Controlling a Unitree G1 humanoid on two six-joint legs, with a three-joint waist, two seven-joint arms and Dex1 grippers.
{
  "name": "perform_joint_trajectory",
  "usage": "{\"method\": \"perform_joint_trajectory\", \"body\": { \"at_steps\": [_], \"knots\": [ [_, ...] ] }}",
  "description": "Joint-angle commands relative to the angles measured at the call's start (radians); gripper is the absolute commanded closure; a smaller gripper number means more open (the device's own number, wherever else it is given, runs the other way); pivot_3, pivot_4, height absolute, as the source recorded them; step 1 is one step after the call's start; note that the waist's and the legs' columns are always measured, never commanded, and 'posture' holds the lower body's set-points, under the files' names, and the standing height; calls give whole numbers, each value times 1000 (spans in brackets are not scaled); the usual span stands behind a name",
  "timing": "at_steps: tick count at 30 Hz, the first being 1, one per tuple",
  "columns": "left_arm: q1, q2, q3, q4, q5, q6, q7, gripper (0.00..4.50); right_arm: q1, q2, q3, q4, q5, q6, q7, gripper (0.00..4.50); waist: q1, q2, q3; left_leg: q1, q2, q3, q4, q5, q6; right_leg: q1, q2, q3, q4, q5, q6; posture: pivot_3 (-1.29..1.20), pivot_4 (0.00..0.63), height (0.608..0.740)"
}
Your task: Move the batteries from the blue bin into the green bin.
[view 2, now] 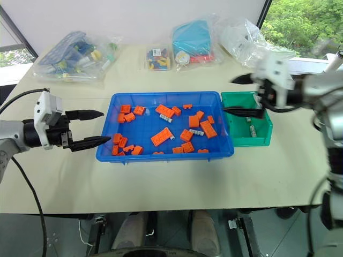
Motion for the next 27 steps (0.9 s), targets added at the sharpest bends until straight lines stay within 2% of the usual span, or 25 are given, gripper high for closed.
{"method": "perform_joint_trajectory", "body": {
  "at_steps": [1,5,9,12,17,25,27],
  "knots": [
    [12,34,-23,-61,-12,-16,-61,0,-126,120,166,49,-88,-66,78,84,3,1,0,0,0,0,0,0,0,0,0,0,0,0,0,0,150,736],
    [19,31,-44,-89,-4,-19,-64,0,-257,325,330,245,-205,-141,107,84,6,0,0,-2,-1,0,1,0,0,0,0,0,1,2,3,0,150,736],
    [37,22,-36,-107,-8,-14,-44,0,-330,454,402,441,-295,-262,117,84,10,0,1,-2,-1,0,2,0,0,0,0,0,1,2,3,0,150,736],
    [68,21,7,-145,-39,17,-15,0,-373,558,483,632,-398,-426,117,84,2,0,1,-1,-1,0,2,0,0,0,0,0,1,2,3,0,150,736],
    [126,30,75,-197,-62,46,25,0,-420,640,535,876,-508,-646,115,84,1,0,1,-1,-1,-1,1,0,0,0,1,0,3,2,3,0,150,736],
    [211,27,158,-262,-89,75,76,0,-449,731,501,1064,-566,-759,98,84,-2,0,1,0,0,-1,0,1,-1,1,1,0,3,2,3,0,150,736],
    [212,30,166,-267,-95,81,84,0,-448,739,486,1080,-567,-764,110,624,-1,0,1,0,0,-1,1,1,-2,1,1,0,3,2,3,0,150,736]
  ]
}}
